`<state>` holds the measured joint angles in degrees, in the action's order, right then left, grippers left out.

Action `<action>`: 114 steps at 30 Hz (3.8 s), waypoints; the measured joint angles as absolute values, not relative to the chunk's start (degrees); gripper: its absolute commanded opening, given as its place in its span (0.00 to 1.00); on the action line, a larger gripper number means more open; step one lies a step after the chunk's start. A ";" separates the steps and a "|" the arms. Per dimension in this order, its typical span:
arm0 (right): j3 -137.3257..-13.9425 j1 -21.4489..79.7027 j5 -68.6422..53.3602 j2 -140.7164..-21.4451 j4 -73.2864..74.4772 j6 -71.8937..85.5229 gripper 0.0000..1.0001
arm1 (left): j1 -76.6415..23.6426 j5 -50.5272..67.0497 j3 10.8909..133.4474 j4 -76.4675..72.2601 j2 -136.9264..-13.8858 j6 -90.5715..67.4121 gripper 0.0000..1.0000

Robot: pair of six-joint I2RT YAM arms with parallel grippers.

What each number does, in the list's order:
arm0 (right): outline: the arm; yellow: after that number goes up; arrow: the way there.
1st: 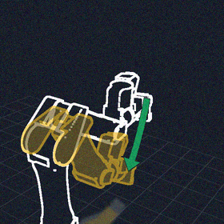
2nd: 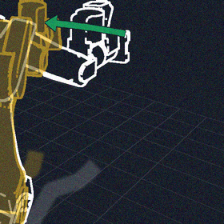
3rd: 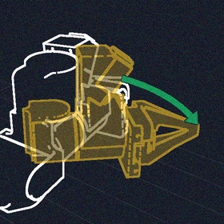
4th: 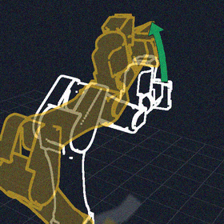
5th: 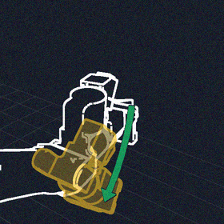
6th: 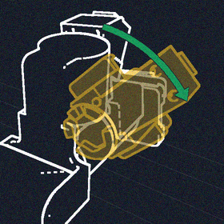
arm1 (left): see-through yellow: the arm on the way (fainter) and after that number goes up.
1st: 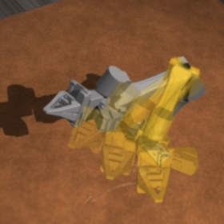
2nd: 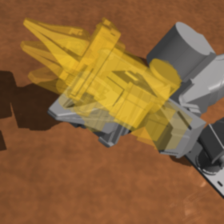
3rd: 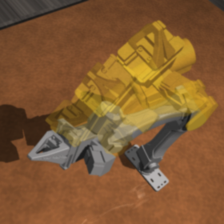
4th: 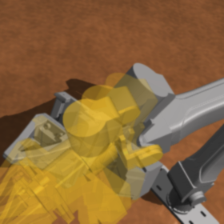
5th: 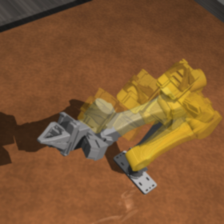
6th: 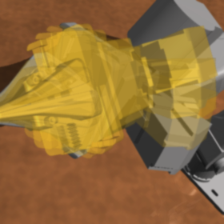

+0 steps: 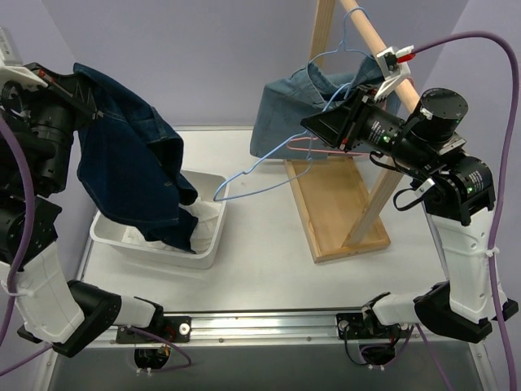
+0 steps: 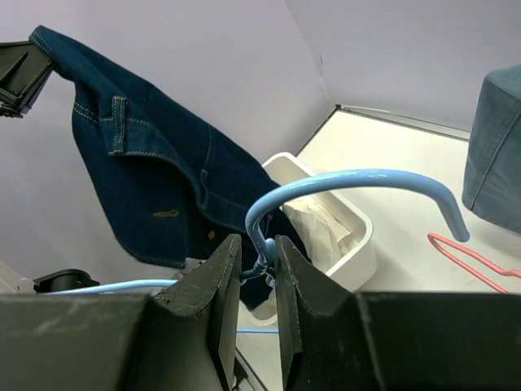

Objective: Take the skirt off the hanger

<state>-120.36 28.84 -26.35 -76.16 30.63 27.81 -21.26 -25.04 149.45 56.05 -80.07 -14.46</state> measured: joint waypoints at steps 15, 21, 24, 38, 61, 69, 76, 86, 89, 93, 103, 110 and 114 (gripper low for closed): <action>-119.57 28.80 -25.56 -75.77 32.64 26.89 0.00 | -16.97 -20.49 115.74 46.83 -72.23 -21.76 0.02; -119.09 28.80 -24.16 -74.30 34.04 26.72 0.00 | -8.23 -11.51 91.11 41.23 -70.00 -31.62 0.02; -116.88 28.80 -23.97 -72.40 33.71 26.98 0.00 | -6.11 -8.19 75.11 38.35 -65.98 -37.04 0.02; -112.22 28.69 -21.82 -71.16 34.85 27.42 0.00 | -5.89 6.42 60.53 41.78 -70.59 -42.41 0.54; -111.18 28.47 -16.47 -77.03 42.13 27.38 0.00 | -6.26 21.28 85.56 43.20 -54.50 -37.74 0.99; -111.02 28.47 -13.04 -77.80 45.54 26.89 0.00 | -9.69 38.30 95.11 34.37 -60.95 -32.40 0.94; -111.02 28.47 -11.79 -77.91 46.83 26.87 0.00 | -15.27 51.75 95.94 30.15 -61.52 -29.54 0.93; -111.02 28.47 -11.79 -77.91 46.94 26.89 0.00 | -25.26 52.97 98.19 37.63 -64.45 -22.13 0.87; -111.02 28.47 -11.79 -77.91 46.94 26.89 0.00 | -28.14 50.85 99.66 41.25 -66.19 -19.42 0.87; -111.02 28.47 -11.79 -77.91 46.96 26.92 0.00 | -30.72 48.36 100.66 44.97 -67.77 -16.73 0.87; -111.11 28.47 -11.79 -77.91 47.07 26.87 0.00 | -33.54 41.15 107.53 53.43 -72.88 -12.36 0.02; -112.09 27.88 -11.70 -77.89 47.79 26.55 0.56 | -33.43 34.87 112.42 59.02 -76.55 -10.15 0.02; -112.97 27.88 -13.10 -77.89 48.01 25.80 0.73 | -33.43 32.99 113.86 60.86 -76.75 -8.71 0.02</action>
<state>-112.97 27.88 -13.10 -77.89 48.01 25.80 -33.43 32.99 113.86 60.86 -76.75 -8.71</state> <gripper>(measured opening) 0.663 0.052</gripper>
